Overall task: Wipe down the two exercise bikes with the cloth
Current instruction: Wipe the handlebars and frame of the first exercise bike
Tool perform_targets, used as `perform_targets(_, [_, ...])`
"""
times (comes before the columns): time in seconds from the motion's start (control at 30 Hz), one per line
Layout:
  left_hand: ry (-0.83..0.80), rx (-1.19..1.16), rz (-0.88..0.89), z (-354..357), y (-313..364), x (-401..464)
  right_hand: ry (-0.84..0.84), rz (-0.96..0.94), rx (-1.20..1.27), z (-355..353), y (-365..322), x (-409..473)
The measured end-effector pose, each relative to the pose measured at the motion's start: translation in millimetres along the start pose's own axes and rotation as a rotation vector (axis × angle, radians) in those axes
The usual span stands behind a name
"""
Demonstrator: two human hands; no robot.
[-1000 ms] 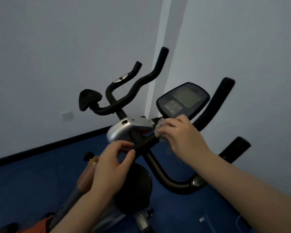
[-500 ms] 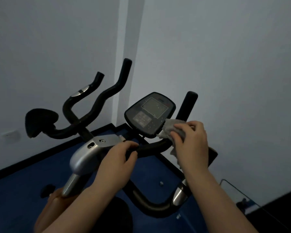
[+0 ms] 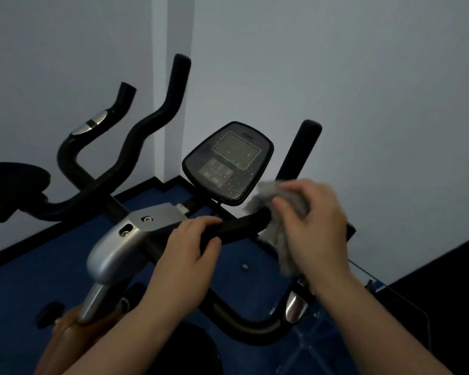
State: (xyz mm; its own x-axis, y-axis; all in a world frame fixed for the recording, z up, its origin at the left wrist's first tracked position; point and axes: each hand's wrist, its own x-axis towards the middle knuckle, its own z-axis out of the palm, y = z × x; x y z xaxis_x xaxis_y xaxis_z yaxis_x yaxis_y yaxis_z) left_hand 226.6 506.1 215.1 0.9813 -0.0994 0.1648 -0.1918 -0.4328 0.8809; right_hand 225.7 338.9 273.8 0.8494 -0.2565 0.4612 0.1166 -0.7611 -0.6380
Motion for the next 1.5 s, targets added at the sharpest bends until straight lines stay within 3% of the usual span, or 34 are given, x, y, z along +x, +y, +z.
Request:
perform_targets(0.07, [0.024, -0.191, -0.110, -1, -2, 4, 0.096, 0.031, -0.009, 2, 1, 14])
perform_targets(0.2, [0.101, -0.466, -0.237, -5, -3, 7, 0.124, 0.075, -0.030, 33, 0, -28])
perform_targets(0.3, [0.105, -0.601, -0.292, -7, 0, 6, -0.080, -0.008, -0.023, 36, -11, -52])
perform_targets(0.37, [0.078, -0.588, -0.286, -7, 0, 5, -0.122, -0.037, -0.050, 27, -11, -34])
perform_targets(0.5, [0.031, -0.535, -0.227, -8, 0, 2, 0.018, -0.004, -0.151, 22, -14, -12])
perform_targets(0.6, [-0.028, -0.542, -0.158, -9, -3, 8, -0.170, -0.147, -0.243, 27, -25, -25])
perform_targets(0.67, [-0.068, -0.462, -0.081, -7, -4, 16, -0.155, -0.176, -0.309, 13, -29, 2])
perform_targets(0.77, [-0.107, -0.428, -0.062, -3, 0, 26, -0.015, -0.272, -0.576, 2, -30, 54])
perform_targets(0.87, [-0.128, -0.400, -0.041, 2, -2, 30, -0.148, -0.302, -0.840, 18, -15, 55])
perform_targets(1.1, [-0.104, -0.332, 0.004, 5, 1, 31, -0.366, -0.095, -0.332, -14, -19, 14])
perform_targets(1.27, [-0.097, -0.441, -0.075, 17, 19, 51, 0.085, -0.008, -0.245, 14, -7, 16])
perform_targets(1.43, [0.025, -0.313, -0.048, 24, 28, 50, -0.060, -0.097, -0.127, -6, -6, 7])
perform_targets(1.5, [0.045, -0.141, 0.026, 26, 30, 43, 0.103, -0.193, -0.079, -31, -14, 43])
